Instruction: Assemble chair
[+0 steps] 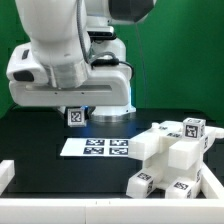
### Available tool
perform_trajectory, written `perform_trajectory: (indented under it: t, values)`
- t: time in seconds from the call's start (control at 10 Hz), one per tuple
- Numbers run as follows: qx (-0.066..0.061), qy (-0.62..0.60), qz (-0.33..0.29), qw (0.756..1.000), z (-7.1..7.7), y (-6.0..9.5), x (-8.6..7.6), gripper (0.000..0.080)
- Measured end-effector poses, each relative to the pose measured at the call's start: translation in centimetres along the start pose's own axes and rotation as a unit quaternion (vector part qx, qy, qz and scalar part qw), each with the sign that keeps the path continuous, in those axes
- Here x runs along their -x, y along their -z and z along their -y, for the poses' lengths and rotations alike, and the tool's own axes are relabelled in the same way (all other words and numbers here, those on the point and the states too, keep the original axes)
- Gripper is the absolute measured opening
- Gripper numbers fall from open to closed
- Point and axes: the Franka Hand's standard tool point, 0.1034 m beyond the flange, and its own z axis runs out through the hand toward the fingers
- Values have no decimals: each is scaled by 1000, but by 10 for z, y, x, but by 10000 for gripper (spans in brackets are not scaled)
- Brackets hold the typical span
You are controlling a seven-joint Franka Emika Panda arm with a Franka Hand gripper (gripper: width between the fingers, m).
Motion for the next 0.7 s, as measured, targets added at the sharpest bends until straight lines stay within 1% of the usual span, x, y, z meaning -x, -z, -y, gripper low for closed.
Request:
perform_trajectory:
  t: [0.1,0.2,0.3,0.4,0.5,0.6,0.7]
  values:
    - [2,2,-34,999,0,2,-4,279]
    - [4,-2,-76,997,5,6,-6,279]
    - [-1,-16,-108,994,28,17,2,279]
    - [-7,-13,-145,989,53,35,7,281]
    - [-13,-22,-173,985,77,49,12,281]
    - [-17,-29,-230,973,99,63,9,281]
    - [-16,-16,-286,958,108,64,10,281]
